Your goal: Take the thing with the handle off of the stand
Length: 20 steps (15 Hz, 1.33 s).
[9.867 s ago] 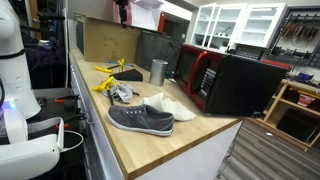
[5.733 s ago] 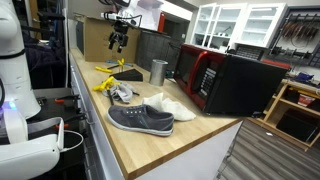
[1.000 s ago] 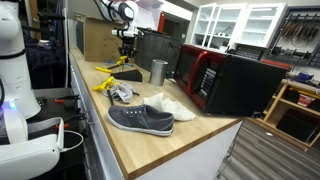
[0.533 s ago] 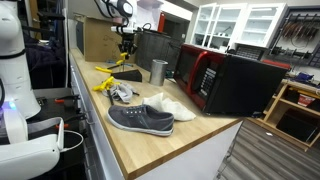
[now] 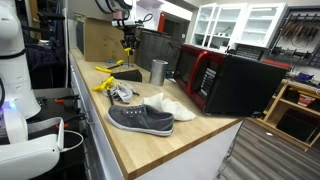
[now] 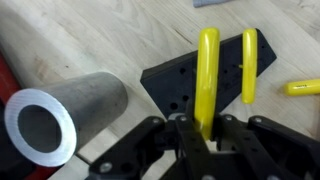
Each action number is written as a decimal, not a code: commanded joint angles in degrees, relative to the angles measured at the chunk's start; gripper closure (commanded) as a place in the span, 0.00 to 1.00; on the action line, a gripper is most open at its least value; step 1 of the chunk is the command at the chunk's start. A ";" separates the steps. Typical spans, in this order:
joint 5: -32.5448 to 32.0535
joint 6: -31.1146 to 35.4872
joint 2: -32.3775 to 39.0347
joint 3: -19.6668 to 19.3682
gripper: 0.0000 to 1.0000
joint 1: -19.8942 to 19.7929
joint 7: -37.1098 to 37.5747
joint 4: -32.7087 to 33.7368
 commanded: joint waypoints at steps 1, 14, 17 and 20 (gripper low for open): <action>-4.48 -2.62 -2.94 -0.65 0.98 -0.69 3.61 -3.41; -25.53 -16.42 -3.24 -0.98 0.98 -1.69 20.14 -15.01; -29.28 -19.87 -1.75 -1.04 0.98 -1.71 21.70 -16.65; -34.12 -20.54 0.22 -1.35 0.98 -1.97 23.59 -17.82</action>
